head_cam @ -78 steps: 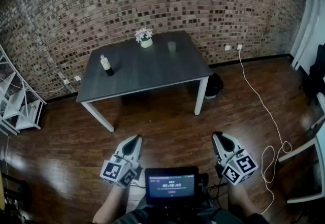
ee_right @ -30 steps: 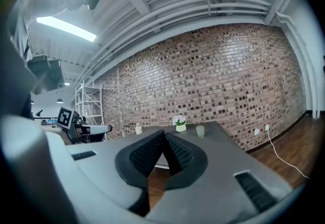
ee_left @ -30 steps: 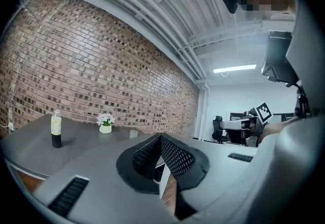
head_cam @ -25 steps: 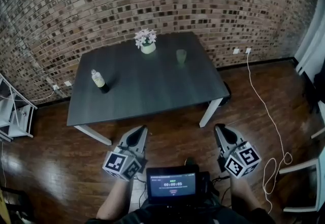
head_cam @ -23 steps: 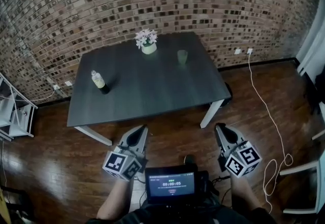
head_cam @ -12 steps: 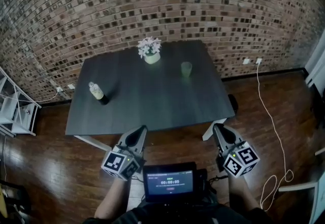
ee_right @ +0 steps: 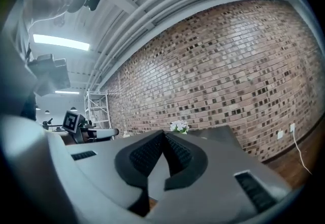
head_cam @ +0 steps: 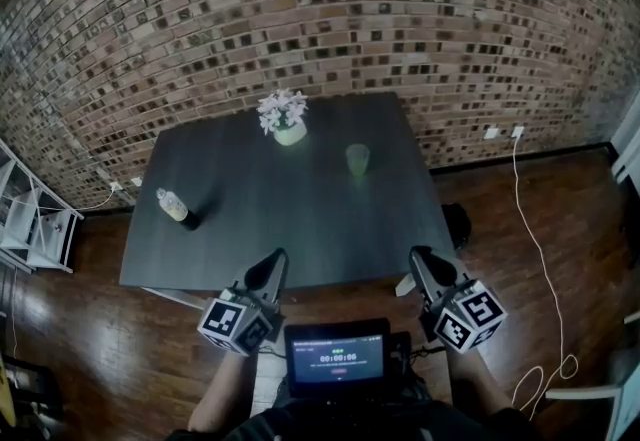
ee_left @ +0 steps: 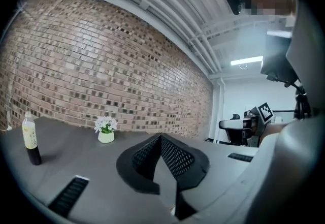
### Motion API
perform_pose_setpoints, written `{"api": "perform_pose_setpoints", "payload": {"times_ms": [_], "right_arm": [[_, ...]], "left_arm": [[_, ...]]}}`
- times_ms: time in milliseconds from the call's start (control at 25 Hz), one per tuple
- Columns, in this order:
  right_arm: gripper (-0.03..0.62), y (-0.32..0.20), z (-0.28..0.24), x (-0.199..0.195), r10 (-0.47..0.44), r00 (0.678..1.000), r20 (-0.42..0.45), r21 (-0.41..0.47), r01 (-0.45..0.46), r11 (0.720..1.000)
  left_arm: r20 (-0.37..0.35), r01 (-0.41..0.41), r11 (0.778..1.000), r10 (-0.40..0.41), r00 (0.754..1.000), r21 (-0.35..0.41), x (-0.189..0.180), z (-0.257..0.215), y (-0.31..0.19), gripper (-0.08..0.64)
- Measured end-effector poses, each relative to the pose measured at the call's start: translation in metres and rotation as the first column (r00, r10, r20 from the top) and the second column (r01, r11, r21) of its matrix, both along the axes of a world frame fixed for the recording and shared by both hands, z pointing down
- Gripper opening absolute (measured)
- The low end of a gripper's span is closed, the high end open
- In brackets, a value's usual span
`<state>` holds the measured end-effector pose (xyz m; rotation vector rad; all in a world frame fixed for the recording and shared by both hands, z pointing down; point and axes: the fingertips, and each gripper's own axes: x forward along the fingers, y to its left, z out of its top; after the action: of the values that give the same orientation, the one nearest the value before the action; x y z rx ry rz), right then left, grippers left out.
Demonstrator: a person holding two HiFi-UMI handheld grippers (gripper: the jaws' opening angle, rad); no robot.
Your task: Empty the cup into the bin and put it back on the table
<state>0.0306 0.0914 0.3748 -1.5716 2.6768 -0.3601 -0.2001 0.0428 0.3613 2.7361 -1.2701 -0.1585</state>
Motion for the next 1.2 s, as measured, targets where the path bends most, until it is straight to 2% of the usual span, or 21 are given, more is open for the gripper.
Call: {"api": "perform_pose_setpoints", "payload": {"times_ms": [160, 320, 480, 640, 840, 1000, 1200], "right_arm": [[0.002, -0.026, 0.012, 0.004, -0.031, 1.0, -0.004, -0.026, 0.031, 0.999], [0.002, -0.054, 0.008, 0.009, -0.033, 0.999, 0.017, -0.015, 0.033, 0.999], [0.002, -0.077, 0.005, 0.021, 0.01, 1.0, 0.02, -0.009, -0.009, 1.0], [0.002, -0.103, 0.003, 0.024, 0.052, 0.998, 0.031, -0.003, -0.052, 0.999], [0.002, -0.14, -0.009, 0.012, 0.059, 0.998, 0.036, 0.028, -0.06, 0.998], [0.002, -0.169, -0.007, 0.002, 0.056, 0.998, -0.007, 0.005, -0.056, 0.998], [0.002, -0.203, -0.013, 0.002, 0.06, 0.997, -0.044, -0.01, -0.06, 0.998]], "left_arm": [[-0.007, -0.012, 1.0, 0.013, 1.0, 0.009, 0.021, -0.004, -0.024, 0.002], [0.027, -0.028, 1.0, 0.027, 0.999, 0.007, 0.032, -0.001, -0.047, 0.002], [0.014, -0.063, 0.998, 0.063, 0.998, -0.015, 0.04, 0.004, -0.071, 0.002], [0.003, -0.074, 0.997, 0.074, 0.997, -0.022, 0.033, 0.007, -0.104, 0.002], [-0.028, -0.1, 0.995, 0.099, 0.995, -0.027, 0.022, 0.004, -0.147, 0.002], [-0.035, -0.087, 0.996, 0.087, 0.996, -0.01, 0.011, 0.003, -0.179, 0.002], [-0.047, -0.081, 0.996, 0.079, 0.996, -0.038, 0.009, 0.007, -0.209, 0.002]]}}
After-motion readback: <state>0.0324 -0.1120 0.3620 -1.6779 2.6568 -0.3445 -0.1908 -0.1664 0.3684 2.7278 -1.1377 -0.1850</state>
